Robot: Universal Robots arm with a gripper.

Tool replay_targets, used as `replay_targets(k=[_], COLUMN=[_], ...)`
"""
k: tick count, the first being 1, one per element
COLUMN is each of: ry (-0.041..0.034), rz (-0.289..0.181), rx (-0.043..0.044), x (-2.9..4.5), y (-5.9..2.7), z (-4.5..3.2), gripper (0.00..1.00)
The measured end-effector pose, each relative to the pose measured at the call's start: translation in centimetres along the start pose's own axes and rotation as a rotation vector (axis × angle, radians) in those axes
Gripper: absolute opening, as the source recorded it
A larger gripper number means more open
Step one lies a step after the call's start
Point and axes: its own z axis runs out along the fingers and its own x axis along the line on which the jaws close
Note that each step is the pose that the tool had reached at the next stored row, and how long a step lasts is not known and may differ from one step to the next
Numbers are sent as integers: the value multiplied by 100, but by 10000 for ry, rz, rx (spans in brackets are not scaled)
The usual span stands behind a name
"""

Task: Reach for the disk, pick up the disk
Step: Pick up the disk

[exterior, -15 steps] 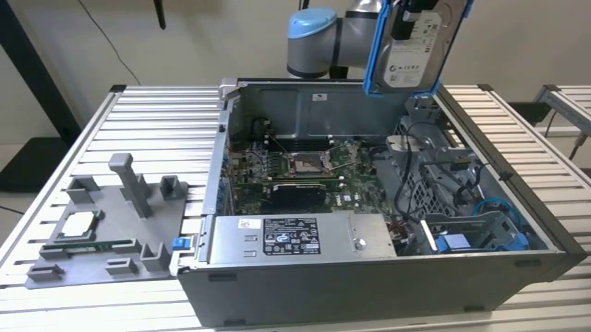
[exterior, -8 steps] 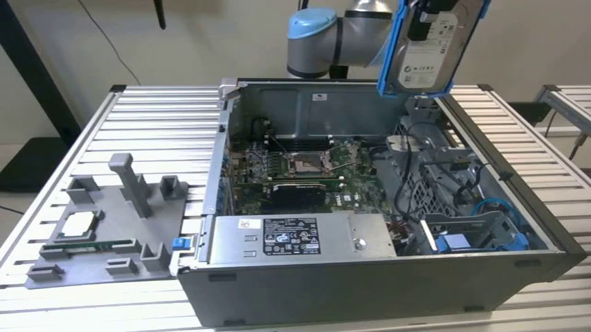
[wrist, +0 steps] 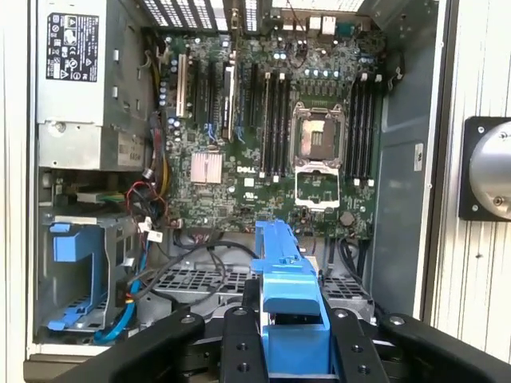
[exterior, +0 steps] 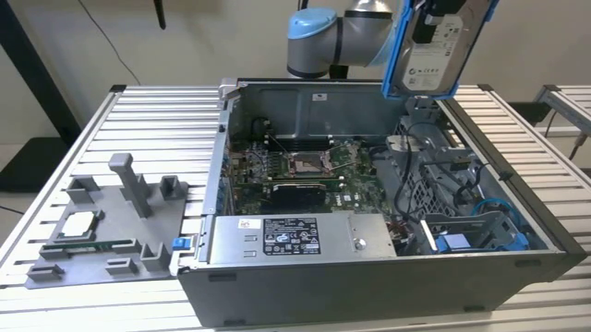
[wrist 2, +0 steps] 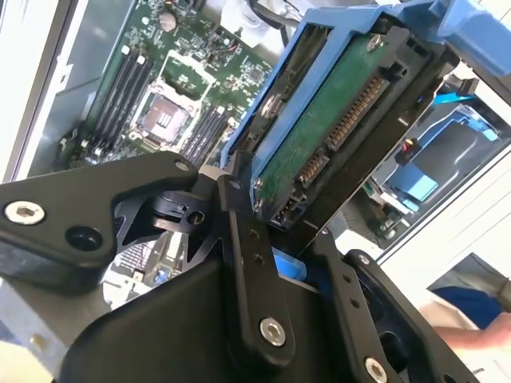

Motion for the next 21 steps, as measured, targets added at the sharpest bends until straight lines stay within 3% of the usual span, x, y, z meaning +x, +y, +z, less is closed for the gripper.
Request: replay_targets(k=[8, 21], ry=[1, -1], rz=[17, 69], rx=[0, -16], x=[21, 321], y=[-2, 1], z=[0, -1], gripper=[0, 0])
